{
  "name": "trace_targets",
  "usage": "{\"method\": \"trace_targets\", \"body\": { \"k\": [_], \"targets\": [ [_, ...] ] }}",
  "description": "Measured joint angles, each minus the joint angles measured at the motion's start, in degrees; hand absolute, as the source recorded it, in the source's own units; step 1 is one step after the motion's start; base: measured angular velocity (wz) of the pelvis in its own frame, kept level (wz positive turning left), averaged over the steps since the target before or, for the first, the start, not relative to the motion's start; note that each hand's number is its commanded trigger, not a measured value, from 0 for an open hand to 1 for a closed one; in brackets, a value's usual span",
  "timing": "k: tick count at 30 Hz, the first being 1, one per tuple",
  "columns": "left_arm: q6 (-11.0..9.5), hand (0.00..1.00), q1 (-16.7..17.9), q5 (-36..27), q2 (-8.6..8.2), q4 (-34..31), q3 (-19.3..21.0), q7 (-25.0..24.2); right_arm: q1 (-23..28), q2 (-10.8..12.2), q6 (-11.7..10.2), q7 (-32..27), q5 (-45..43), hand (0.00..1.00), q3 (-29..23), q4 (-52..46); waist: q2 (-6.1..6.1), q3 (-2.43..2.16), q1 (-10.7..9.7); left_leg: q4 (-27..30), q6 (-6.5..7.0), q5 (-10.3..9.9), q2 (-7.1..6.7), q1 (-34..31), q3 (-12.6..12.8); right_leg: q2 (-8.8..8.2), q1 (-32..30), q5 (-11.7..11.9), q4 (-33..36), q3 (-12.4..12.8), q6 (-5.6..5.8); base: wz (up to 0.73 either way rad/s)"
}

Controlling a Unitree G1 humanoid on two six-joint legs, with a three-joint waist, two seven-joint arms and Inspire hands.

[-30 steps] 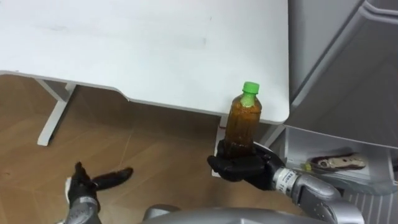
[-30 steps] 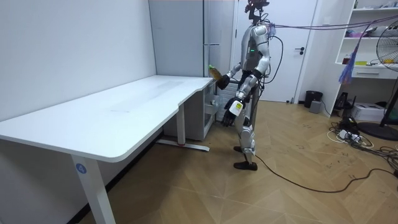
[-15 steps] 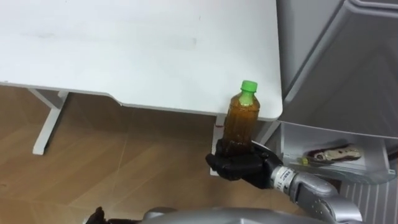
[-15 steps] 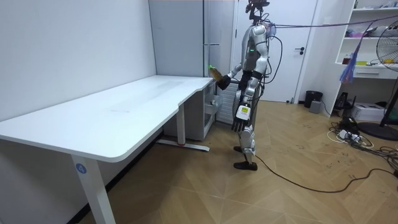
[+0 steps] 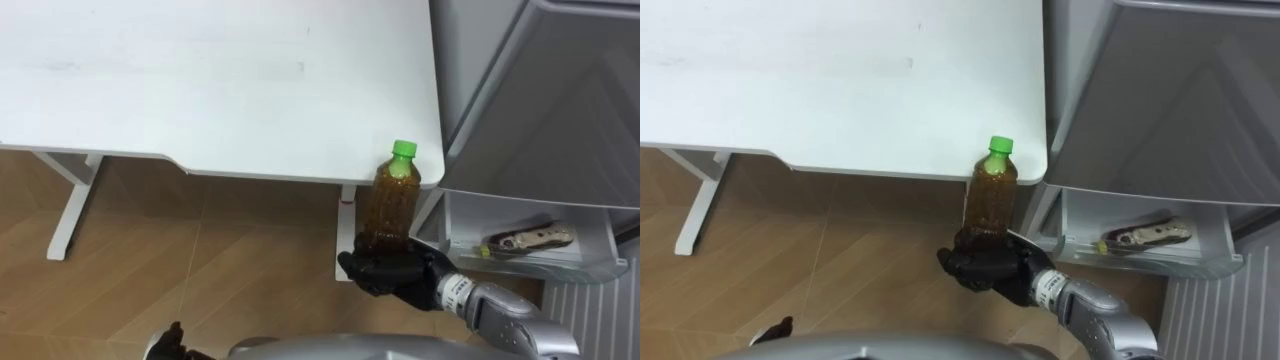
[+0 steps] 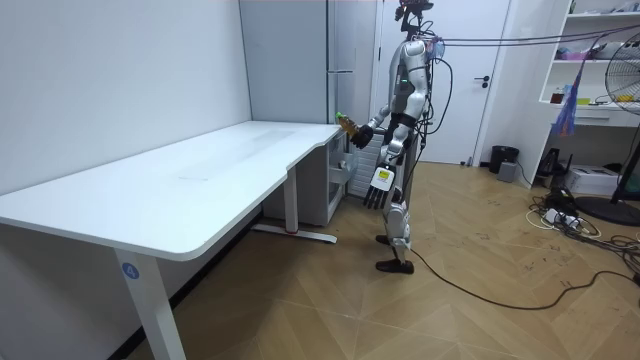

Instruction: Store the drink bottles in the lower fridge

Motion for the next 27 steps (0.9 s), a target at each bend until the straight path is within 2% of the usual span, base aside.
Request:
{"method": "trace_targets", "body": {
  "k": [2, 6, 8, 11, 15, 17, 19, 21, 23, 27],
  "targets": [
    [-0.02, 0.0, -0.17, 1.51, -0.03, -0.05, 0.01, 0.01, 0.0, 0.03, -0.27, -0.37, 0.0, 1.0, -0.06, 0.0, -0.18, -0.01, -0.3, -0.01, 0.0, 0.0, 0.0, -0.32, 0.08, 0.03, -0.36, 0.0, -0.06, 0.11, 0.0, -0.03],
    [-0.02, 0.0, -0.38, 1.77, -0.19, -0.1, 0.0, 0.14, 0.64, 0.04, -2.84, -1.04, 0.26, 1.0, -0.02, 1.06, -0.03, 0.14, -0.96, -0.08, 0.0, 0.0, 0.02, -0.45, 0.71, 0.08, -0.72, 0.01, -0.08, 0.76, 0.02, -0.07],
    [-0.02, 0.0, -0.44, 1.8, -0.19, -0.09, 0.0, 0.15, 0.98, 0.18, -3.33, -1.68, 0.29, 1.0, 0.0, 1.05, -0.01, 0.16, -1.75, -0.12, 0.0, 0.0, 0.02, -0.48, 0.72, 0.08, -0.72, 0.01, -0.1, 0.81, 0.02, 0.0],
    [-0.02, 0.0, -0.49, 1.85, -0.19, -0.16, 0.13, 0.15, 1.12, 0.91, -4.54, -3.65, 1.28, 1.0, -0.18, 1.87, 0.28, 0.33, -2.49, -0.19, 0.01, 0.0, 0.05, -0.47, 0.81, 0.12, -0.78, 0.02, -0.14, 0.82, 0.02, 0.0],
    [-0.02, 0.0, -0.54, 1.53, -0.37, -0.46, 0.14, 0.85, 1.65, 1.75, -6.5, -6.1, 3.2, 1.0, -0.19, 5.22, 0.34, 0.26, -3.23, -0.47, 0.0, -0.01, 0.15, -0.53, 0.71, 0.22, -0.9, 0.28, -0.06, 0.75, 0.03, 0.0],
    [-0.02, 0.0, -0.54, 1.53, -0.63, -0.46, 0.17, 1.39, 2.07, 1.95, -6.07, -7.78, 4.56, 1.0, -0.19, 6.32, 0.42, 0.15, -3.47, -0.53, 0.01, -0.01, 0.14, -0.62, 0.73, 0.21, -0.92, 0.45, -0.03, 0.77, 0.01, 0.0],
    [-0.01, 0.0, -0.49, 1.54, -0.89, -0.48, 0.2, 1.71, 2.05, 2.51, -5.48, -10.21, 6.32, 1.0, -0.66, 9.05, 0.37, -0.19, -3.46, -0.52, 0.01, -0.01, 0.12, -0.62, 0.79, 0.22, -1.01, 0.59, -0.02, 0.89, 0.02, -0.02],
    [0.02, 0.0, 0.01, 1.48, -1.27, -0.97, 0.13, 2.29, 2.06, 2.4, -4.37, -12.88, 9.07, 1.0, -0.78, 11.78, 0.69, -0.49, -3.54, -0.43, 0.02, 0.0, 0.09, -0.63, 0.84, 0.21, -1.09, 0.66, 0.0, 0.95, 0.03, -0.02],
    [0.14, 0.0, 0.15, 1.86, -1.62, -1.76, 0.06, 2.43, 2.07, 2.35, -4.32, -15.19, 11.48, 1.0, -0.75, 12.96, 1.08, -0.67, -3.55, -0.29, 0.04, 0.01, 0.09, -0.67, 0.92, 0.27, -1.35, 0.69, 0.08, 1.17, 0.01, -0.06],
    [-0.1, 0.0, 0.13, 1.35, -2.22, -3.25, -0.01, 2.44, 1.8, 2.59, -4.51, -21.01, 22.7, 1.0, -1.26, 13.02, 1.89, -0.59, -3.69, -0.23, 0.04, 0.04, 0.1, -0.41, 1.35, 0.37, -1.58, 0.7, 0.27, 2.11, -0.01, -0.1]
  ]
}}
